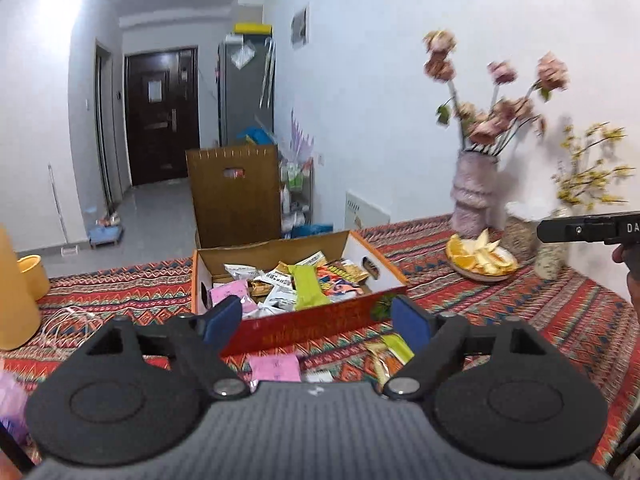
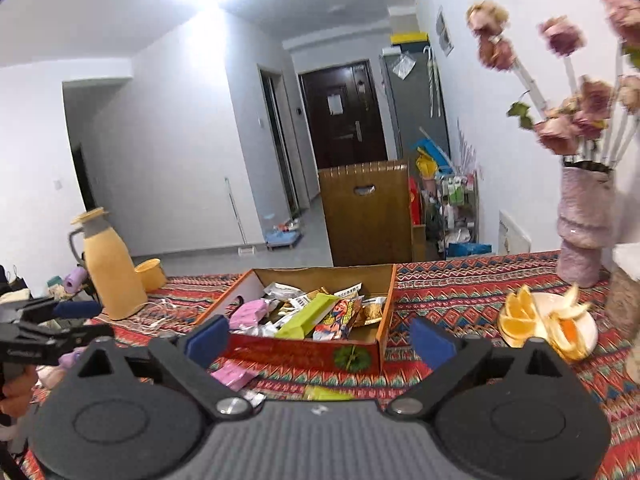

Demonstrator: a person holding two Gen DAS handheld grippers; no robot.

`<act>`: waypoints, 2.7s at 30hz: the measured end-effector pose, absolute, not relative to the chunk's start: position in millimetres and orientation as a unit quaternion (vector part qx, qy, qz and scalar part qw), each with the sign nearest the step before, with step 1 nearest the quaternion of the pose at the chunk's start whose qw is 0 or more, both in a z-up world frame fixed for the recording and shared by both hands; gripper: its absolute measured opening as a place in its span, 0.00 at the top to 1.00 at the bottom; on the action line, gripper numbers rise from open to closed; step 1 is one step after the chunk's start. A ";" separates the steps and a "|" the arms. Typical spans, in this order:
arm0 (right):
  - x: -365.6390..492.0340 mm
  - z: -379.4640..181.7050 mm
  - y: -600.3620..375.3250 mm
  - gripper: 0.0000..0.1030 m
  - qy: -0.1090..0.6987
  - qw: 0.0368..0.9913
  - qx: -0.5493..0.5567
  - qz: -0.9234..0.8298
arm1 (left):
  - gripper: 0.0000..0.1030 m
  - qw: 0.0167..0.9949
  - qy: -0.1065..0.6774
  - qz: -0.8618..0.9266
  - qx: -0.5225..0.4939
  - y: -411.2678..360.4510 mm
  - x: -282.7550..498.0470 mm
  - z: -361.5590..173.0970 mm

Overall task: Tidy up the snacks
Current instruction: 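Move both tools back toward the remaining packets, then grasp a pink packet with the left gripper while the right grasps a yellow-green bar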

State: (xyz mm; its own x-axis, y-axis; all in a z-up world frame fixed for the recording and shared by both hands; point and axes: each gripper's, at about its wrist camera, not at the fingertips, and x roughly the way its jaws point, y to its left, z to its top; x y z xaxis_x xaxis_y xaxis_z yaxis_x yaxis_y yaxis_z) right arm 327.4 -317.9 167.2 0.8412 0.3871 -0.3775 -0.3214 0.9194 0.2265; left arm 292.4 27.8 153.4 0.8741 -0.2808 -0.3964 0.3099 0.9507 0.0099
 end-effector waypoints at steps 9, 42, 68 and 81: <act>215.1 146.8 -337.8 0.00 0.185 0.960 0.081 0.192 | 0.07 0.981 0.156 -0.107 0.052 33.2 171.2 121.7; 161.0 16.3 -293.6 0.00 0.261 0.955 0.059 0.125 | 0.04 0.962 0.268 -0.058 0.000 27.3 164.1 32.3; 379.4 1.4 -234.6 0.22 0.310 0.938 0.040 0.150 | 0.04 0.931 0.349 -0.100 -0.026 41.0 417.8 0.2; 415.8 -25.3 -220.1 0.63 0.322 0.937 0.024 0.137 | 0.39 0.937 0.338 -0.089 0.012 29.1 468.5 -32.1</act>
State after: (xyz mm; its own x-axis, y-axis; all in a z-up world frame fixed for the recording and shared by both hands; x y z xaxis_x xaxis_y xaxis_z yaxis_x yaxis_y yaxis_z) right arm 415.8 -220.1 -25.3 0.7556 0.2716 -0.5960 -0.2410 0.9614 0.1326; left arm 468.5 29.1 -32.1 0.7552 -0.1585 -0.6360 0.1751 0.9838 -0.0372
